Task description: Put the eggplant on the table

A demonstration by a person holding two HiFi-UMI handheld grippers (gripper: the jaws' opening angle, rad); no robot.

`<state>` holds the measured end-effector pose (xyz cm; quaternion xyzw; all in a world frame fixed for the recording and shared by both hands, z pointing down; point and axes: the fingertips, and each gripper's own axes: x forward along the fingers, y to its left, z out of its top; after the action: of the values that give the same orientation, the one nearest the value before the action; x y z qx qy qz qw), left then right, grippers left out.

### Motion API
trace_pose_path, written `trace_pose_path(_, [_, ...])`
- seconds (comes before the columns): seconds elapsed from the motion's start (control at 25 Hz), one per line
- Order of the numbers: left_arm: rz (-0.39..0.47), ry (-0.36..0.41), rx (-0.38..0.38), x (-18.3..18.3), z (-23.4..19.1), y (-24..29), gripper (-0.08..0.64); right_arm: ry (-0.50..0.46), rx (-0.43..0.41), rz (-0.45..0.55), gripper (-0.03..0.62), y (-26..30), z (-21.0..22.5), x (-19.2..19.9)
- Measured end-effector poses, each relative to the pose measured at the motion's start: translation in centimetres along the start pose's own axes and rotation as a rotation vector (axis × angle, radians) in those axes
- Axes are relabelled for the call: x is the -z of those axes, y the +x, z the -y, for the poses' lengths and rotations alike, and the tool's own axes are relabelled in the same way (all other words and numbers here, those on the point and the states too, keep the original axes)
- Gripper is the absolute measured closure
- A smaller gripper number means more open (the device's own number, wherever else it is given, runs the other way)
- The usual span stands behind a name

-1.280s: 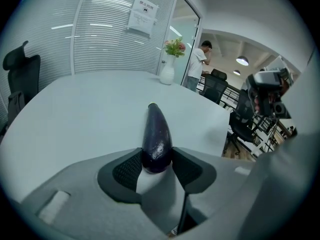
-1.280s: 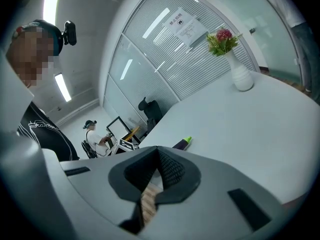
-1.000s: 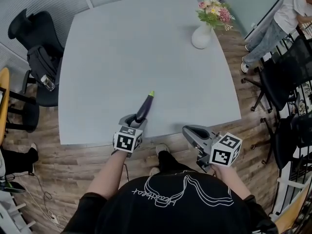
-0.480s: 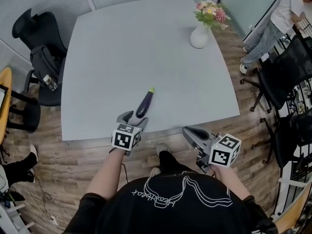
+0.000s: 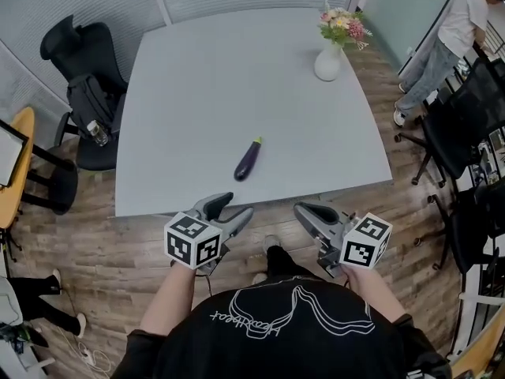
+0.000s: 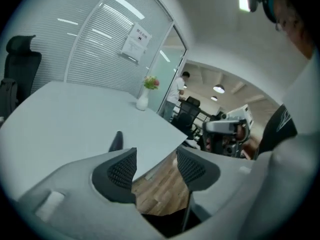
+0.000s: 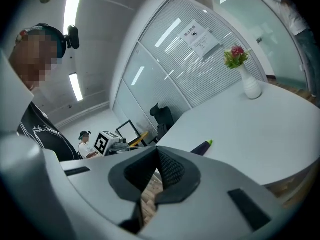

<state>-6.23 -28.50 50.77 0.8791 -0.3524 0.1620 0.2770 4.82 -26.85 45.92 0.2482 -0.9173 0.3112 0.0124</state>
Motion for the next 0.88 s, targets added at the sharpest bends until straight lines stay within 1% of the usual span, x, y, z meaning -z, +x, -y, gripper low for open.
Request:
trace_pose_path(0.12, [0.076, -0.017, 0.113, -1.7, 3.9, -2.7, 0.299, -0.029, -0.053, 0.013, 0.583, -0.2, -2.5, 0.0])
trace_pose_path(0.28, [0.143, 0.042, 0.204, -3.4, 8.1, -5.8, 0.312, -0.067, -0.078, 0.039, 0.583, -0.7, -4.9, -0.3])
trace_pose_path(0.4, [0.193, 0.071, 0.253, -4.1, 10.7, -7.3, 0.335, -0.096, -0.100, 0.041, 0.584, -0.9, -6.3, -0.3])
trace_pose_path(0.48, [0.214, 0.075, 0.285, -4.2, 12.0, -8.1, 0.369, -0.116, -0.115, 0.041, 0.583, -1.1, -7.3, -0.2])
trace_pose_path(0.6, [0.229, 0.074, 0.342, -4.3, 13.6, -9.2, 0.480, -0.139, -0.124, 0.041, 0.583, -1.4, -8.3, -0.2])
trace_pose_path(0.68, [0.234, 0.083, 0.354, -4.4, 14.2, -9.7, 0.517, -0.143, -0.124, 0.039, 0.584, -1.7, -8.4, -0.1])
trace_pose_path(0.8, [0.230, 0.123, 0.318, -4.2, 14.1, -9.7, 0.537, -0.133, -0.125, 0.046, 0.584, -2.0, -8.6, -0.1])
trace_pose_path(0.88, [0.223, 0.139, 0.297, -3.9, 14.1, -9.6, 0.538, -0.146, -0.123, 0.045, 0.584, -1.9, -8.9, 0.0])
